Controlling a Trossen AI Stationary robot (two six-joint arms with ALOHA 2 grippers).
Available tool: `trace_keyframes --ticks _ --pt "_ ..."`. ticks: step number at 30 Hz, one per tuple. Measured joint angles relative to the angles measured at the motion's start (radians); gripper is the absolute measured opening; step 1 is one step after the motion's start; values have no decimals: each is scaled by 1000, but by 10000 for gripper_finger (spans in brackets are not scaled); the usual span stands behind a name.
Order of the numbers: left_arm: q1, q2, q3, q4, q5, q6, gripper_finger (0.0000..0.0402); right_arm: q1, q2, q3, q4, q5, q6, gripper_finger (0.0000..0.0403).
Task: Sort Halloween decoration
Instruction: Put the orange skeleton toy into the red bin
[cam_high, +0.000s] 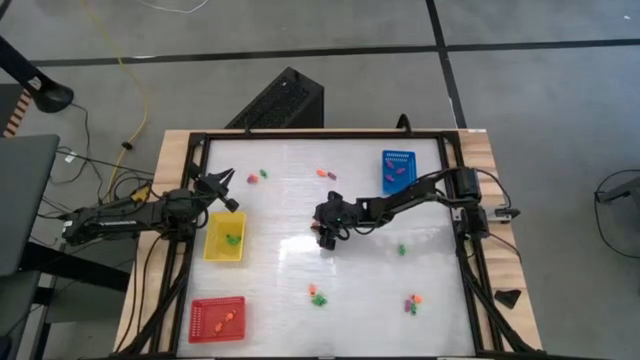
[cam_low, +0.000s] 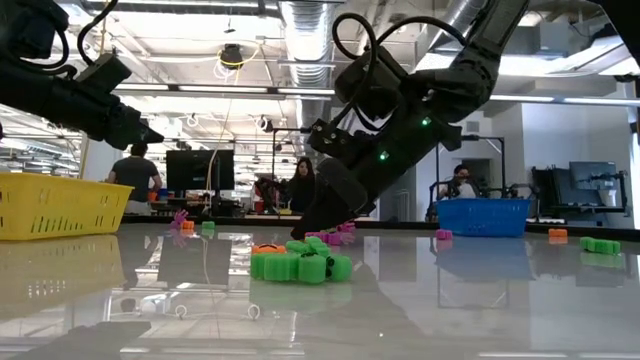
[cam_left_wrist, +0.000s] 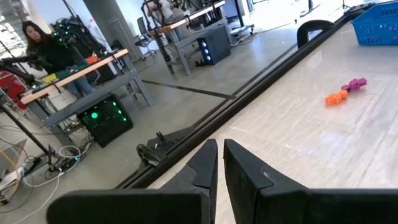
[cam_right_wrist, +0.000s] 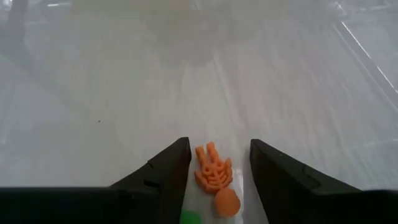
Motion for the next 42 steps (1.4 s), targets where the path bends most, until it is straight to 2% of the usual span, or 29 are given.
trace_keyframes --ticks 3,10,19,23,28,30,34,36,38,42 --pt "0 0 0 0 0 0 18 4 -8 0 -18 0 0 168" --pt "0 0 0 0 0 0 18 4 -57 0 -84 -4 18 71" --pt "0 0 0 0 0 0 18 18 -171 -8 -78 -21 4 67" --pt "0 0 0 0 0 0 18 53 -172 -7 52 -38 -4 71" --pt "0 0 0 0 0 0 18 119 -142 7 309 -95 -6 70" --pt "0 0 0 0 -1 0 18 150 -131 15 352 -98 -2 70" --pt "0 2 0 0 -1 0 18 207 -61 117 422 -137 -17 70" --pt "0 5 0 0 0 0 18 234 19 231 460 -166 -26 70" --pt "0 13 0 0 2 0 18 261 79 319 424 -194 -31 70" --pt "0 29 1 3 10 0 18 306 249 582 406 -278 -48 70"
